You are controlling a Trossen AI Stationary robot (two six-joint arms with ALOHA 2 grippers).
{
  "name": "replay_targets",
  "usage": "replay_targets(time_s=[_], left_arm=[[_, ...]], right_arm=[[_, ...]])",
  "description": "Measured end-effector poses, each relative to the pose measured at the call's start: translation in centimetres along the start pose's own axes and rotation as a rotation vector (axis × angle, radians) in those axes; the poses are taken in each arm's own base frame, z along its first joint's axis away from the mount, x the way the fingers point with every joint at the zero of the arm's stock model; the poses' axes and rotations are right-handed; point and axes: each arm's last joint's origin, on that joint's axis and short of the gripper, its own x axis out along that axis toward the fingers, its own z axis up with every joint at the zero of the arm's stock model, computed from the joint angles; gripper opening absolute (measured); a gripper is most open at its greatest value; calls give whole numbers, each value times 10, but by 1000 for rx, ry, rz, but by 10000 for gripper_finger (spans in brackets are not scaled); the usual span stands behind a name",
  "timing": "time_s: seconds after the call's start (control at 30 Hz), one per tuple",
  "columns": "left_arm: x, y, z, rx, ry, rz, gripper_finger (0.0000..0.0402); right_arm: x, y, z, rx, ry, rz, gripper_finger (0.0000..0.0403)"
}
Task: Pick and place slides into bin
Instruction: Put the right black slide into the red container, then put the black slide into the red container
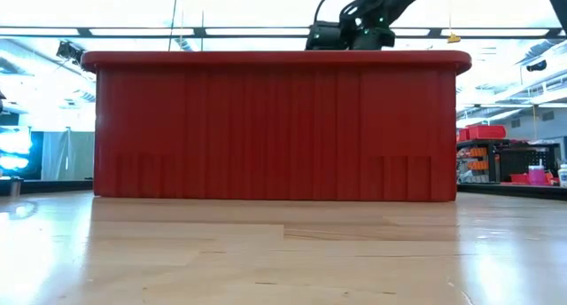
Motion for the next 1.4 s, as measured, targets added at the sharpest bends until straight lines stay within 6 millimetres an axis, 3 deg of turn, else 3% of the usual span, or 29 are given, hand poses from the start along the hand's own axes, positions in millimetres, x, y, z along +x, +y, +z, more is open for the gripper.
replay_targets(time_s=[0.53,0.73,0.93,1.1,1.23,1.4], left_arm=[[-1,-6,-15,-209,133,-47,7],[-5,-16,-29,-247,263,-316,29],[-12,-42,-47,-420,593,-748,30],[-22,-68,-56,-497,869,-956,18],[-36,-89,-60,-550,1031,-1034,10],[-58,-130,-88,-415,1240,-1009,10]], right_arm=[[-83,-2,-32,-299,-134,72,129],[-127,-8,-38,-416,-336,113,129],[-167,-7,-52,-586,-533,203,129],[-179,-4,-69,-668,-573,231,129],[-179,1,-80,-703,-581,227,129],[-173,11,-93,-746,-551,243,129]])
